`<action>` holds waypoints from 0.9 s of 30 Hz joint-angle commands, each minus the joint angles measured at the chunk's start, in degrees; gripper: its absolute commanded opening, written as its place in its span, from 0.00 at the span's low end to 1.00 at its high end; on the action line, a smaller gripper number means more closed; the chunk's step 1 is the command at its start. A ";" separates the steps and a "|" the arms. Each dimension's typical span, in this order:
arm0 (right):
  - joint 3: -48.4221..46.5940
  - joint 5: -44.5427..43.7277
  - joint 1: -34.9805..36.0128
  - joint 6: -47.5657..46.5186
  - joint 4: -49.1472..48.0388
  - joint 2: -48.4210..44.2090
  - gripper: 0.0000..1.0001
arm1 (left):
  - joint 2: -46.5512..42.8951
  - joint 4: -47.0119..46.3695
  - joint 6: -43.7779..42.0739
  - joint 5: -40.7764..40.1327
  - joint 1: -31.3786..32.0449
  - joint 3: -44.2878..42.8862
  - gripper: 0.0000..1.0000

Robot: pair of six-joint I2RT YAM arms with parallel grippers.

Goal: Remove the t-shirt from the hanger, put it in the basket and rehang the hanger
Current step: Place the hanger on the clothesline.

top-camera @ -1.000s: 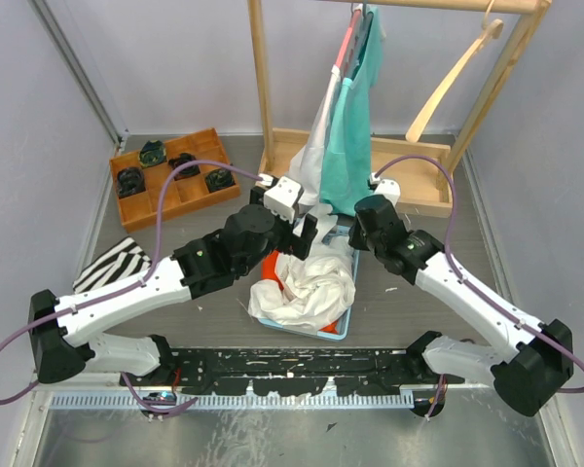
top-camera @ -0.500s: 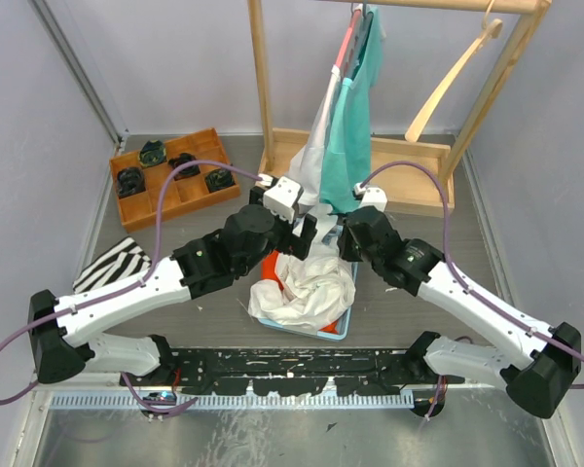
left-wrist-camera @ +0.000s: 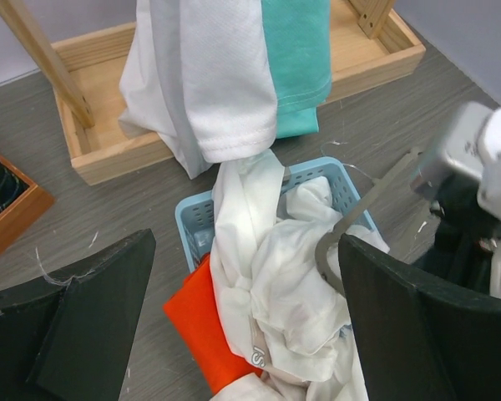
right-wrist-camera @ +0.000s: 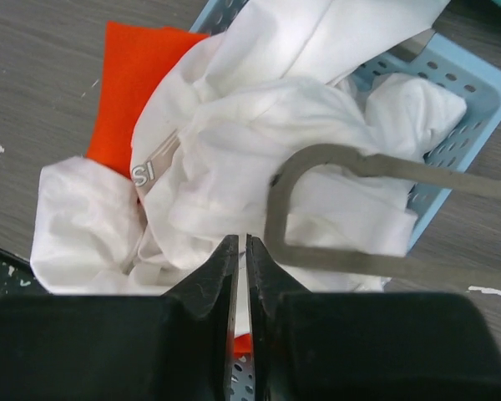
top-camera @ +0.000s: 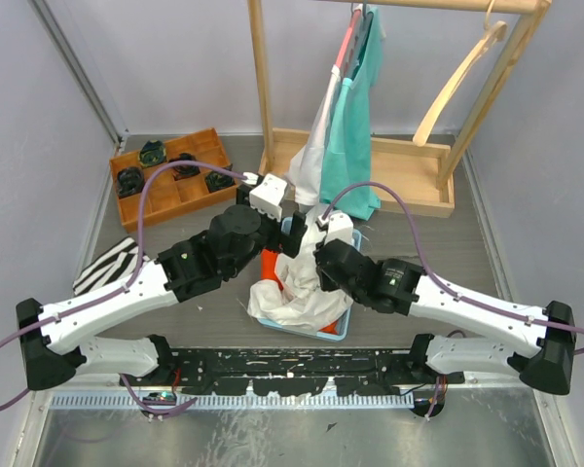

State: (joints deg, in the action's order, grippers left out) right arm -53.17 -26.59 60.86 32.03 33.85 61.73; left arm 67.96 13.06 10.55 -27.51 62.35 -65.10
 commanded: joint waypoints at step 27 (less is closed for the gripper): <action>-5.96 -17.91 3.83 6.81 6.54 2.12 0.42 | -2.74 1.59 -0.98 -1.37 -0.14 -0.48 0.98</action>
State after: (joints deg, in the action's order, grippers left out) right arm -57.82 -42.59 64.86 39.16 42.89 61.58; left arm 67.85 14.28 9.47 -27.97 62.35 -65.10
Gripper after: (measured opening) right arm 0.433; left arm 0.981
